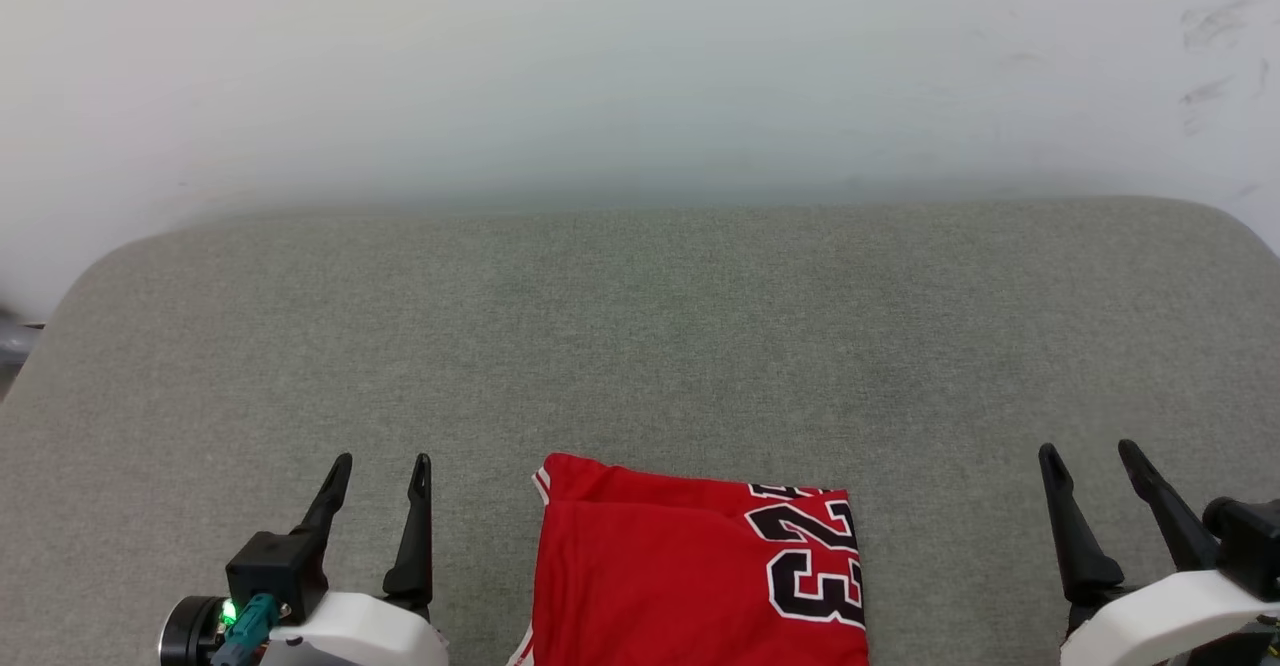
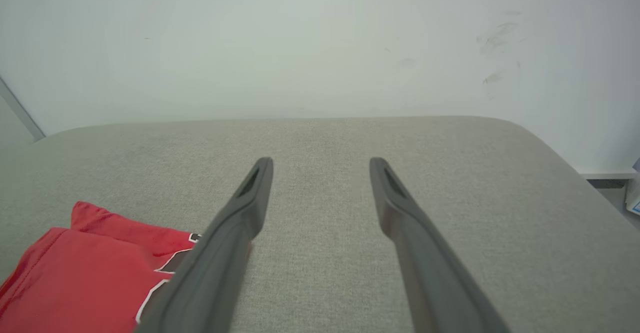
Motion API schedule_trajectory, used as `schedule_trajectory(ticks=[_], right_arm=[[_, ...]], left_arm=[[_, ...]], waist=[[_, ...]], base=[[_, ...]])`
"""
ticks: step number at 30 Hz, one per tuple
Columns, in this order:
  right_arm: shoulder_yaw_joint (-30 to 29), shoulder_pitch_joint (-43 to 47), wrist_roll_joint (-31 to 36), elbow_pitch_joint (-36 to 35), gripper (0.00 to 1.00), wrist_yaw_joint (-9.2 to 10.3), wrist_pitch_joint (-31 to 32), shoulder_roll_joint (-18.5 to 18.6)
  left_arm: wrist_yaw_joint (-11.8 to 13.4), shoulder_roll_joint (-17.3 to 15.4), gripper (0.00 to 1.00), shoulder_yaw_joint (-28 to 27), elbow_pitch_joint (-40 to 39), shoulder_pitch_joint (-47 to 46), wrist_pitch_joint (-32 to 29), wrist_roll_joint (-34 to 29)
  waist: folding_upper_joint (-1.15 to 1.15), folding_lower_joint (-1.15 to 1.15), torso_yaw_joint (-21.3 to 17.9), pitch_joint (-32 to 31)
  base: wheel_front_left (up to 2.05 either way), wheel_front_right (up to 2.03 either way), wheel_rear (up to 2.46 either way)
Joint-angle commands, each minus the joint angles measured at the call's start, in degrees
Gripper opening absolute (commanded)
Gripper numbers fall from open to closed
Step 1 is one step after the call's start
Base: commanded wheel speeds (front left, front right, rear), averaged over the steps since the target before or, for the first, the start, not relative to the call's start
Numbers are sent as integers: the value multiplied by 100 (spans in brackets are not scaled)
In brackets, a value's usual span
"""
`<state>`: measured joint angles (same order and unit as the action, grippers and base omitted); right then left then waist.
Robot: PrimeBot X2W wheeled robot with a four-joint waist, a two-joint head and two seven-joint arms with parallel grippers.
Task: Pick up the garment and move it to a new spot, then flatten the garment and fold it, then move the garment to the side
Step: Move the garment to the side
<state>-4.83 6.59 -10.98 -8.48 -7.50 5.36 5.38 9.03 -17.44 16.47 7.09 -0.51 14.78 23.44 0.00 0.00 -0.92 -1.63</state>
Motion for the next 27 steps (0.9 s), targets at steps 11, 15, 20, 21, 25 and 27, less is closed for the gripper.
schedule_trajectory(ticks=[11,15,20,21,25,27], right_arm=[[-50,-2,-1914,929,100,1,1228,553],[227,-77,-2688,1161,100,3,1885,795],[711,-267,-3494,1288,100,3,2375,900],[785,-308,-3658,1325,100,3,2420,859],[1102,-499,-4083,1576,100,3,2562,856],[1246,-572,-4231,1772,100,6,2635,859]], left_arm=[[-135,119,100,53,11,-394,41,-136],[-205,244,100,66,-40,-568,48,-230],[-326,424,100,35,-89,-773,45,-356],[-341,461,100,24,-93,-803,45,-382],[-438,586,100,-58,-110,-906,39,-482],[-478,636,100,-108,-94,-911,40,-529]], waist=[[0,0,271,383],[0,0,458,632],[0,0,694,927],[0,0,736,979],[0,0,871,1147],[0,0,922,1197]], base=[[0,0,0],[0,0,0],[0,0,0],[0,0,0],[0,0,0],[0,0,0]])
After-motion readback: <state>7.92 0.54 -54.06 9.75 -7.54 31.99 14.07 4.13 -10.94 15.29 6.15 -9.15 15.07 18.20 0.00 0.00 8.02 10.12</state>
